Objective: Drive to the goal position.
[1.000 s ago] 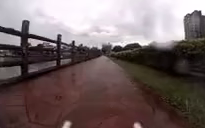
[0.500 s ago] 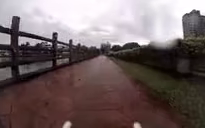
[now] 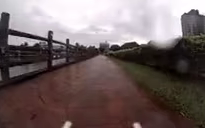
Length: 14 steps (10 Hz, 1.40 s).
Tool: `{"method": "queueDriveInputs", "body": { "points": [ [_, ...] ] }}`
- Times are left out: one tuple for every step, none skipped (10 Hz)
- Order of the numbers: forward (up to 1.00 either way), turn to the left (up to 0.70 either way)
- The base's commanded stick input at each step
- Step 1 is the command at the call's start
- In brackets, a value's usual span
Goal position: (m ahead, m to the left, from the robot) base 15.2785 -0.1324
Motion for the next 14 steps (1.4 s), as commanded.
{"method": "queueDriveInputs", "body": {
  "points": [
    [0.5, 0.0],
    [0.5, 0.0],
    [0.5, 0.0],
    [0.5, 0.0],
    [0.5, 0.0],
    [0.5, 0.0],
    [0.5, 0.0],
    [0.5, 0.0],
    [0.5, 0.0],
    [0.5, 0.0],
    [0.5, 0.0],
    [0.5, 0.0],
    [0.5, 0.0],
    [0.5, 0.0]
  ]
}}
